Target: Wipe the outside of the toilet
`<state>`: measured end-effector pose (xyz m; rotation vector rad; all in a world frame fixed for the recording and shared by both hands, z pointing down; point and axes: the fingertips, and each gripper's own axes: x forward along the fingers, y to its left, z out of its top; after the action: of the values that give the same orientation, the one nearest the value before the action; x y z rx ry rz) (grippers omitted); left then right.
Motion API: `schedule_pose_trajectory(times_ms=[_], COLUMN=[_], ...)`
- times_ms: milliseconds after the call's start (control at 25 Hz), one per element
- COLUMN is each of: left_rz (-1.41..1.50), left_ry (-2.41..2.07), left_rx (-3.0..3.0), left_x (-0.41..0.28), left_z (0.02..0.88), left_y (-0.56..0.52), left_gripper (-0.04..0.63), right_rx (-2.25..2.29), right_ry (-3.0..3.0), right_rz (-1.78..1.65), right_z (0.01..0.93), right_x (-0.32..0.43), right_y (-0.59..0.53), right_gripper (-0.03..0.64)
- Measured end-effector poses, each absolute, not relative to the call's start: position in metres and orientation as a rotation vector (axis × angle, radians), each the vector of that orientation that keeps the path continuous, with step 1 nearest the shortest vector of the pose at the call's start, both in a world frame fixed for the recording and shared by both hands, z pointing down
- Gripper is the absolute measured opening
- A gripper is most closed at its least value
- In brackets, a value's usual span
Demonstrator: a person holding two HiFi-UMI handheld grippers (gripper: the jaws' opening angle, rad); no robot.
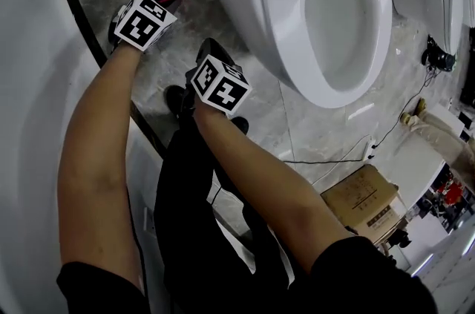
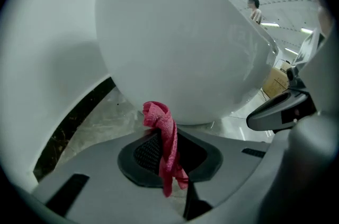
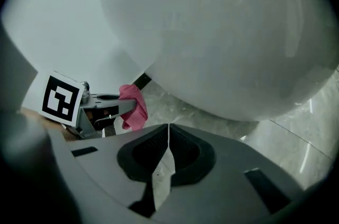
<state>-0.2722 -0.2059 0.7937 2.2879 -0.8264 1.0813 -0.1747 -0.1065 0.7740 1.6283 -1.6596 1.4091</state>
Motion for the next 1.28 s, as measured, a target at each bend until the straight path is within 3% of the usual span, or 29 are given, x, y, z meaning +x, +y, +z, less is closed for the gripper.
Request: schedule_pose_trajectory(times_ms=[640,1280], left_rz=[1.187,1.254], left_ry=[-0.912,-0.870], left_rx=[2.351,2.367], left_x=[-0.280,-0.234], left_z=[0.857,0.860], left_y=[-0.341,-0.280], left_gripper=[0.060,0.060], right_rx=[1.669,1.696], right_ry=[-1.779,-1.680], right_rz=[1.457,1.511], right_z=[0.846,0.854], right_x=[-0.204,-0.145], right_y=[-0.182,-0.113], right_gripper=[0.035,0.035])
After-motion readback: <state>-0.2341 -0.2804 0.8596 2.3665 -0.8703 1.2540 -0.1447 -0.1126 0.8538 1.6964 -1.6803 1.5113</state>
